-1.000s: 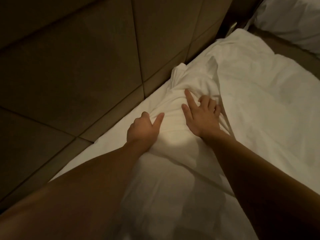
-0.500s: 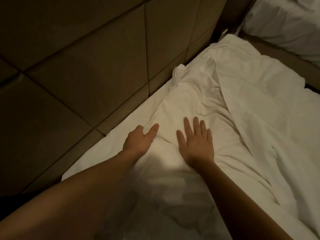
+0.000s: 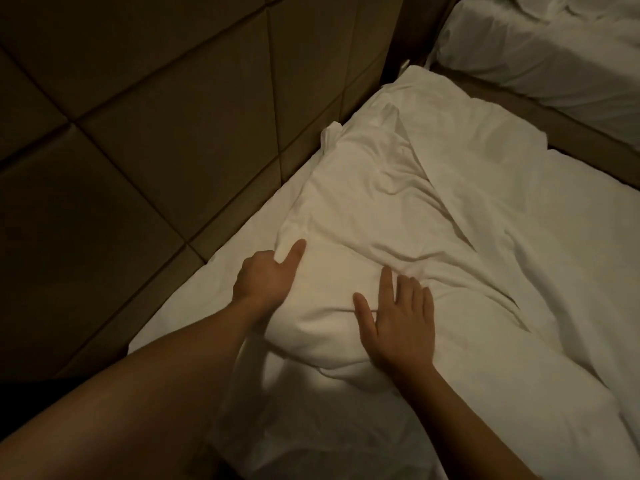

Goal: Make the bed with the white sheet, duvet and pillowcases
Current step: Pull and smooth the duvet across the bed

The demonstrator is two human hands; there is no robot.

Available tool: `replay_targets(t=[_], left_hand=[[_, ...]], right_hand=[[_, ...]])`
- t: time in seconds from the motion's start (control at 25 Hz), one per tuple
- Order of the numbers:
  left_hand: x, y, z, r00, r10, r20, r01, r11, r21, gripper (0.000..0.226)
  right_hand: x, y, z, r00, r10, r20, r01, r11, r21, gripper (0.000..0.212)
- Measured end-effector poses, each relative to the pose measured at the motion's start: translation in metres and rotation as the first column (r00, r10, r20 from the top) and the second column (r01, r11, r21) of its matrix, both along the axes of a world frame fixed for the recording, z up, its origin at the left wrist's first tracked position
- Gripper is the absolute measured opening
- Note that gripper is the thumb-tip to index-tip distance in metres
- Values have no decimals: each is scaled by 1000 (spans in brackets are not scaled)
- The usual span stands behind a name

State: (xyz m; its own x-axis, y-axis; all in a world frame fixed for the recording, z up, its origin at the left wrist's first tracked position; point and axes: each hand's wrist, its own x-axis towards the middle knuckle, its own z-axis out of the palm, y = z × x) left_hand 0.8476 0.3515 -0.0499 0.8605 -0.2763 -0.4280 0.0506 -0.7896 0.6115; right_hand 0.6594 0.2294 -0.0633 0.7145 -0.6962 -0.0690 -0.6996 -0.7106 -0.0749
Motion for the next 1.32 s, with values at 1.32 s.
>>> replay_targets(t=[1.32], left_hand=[[-6,98,-12,928,-170,331,120,978,168,86]], right_hand=[[-77,89,18,978,-175,118,169,984,58,78]])
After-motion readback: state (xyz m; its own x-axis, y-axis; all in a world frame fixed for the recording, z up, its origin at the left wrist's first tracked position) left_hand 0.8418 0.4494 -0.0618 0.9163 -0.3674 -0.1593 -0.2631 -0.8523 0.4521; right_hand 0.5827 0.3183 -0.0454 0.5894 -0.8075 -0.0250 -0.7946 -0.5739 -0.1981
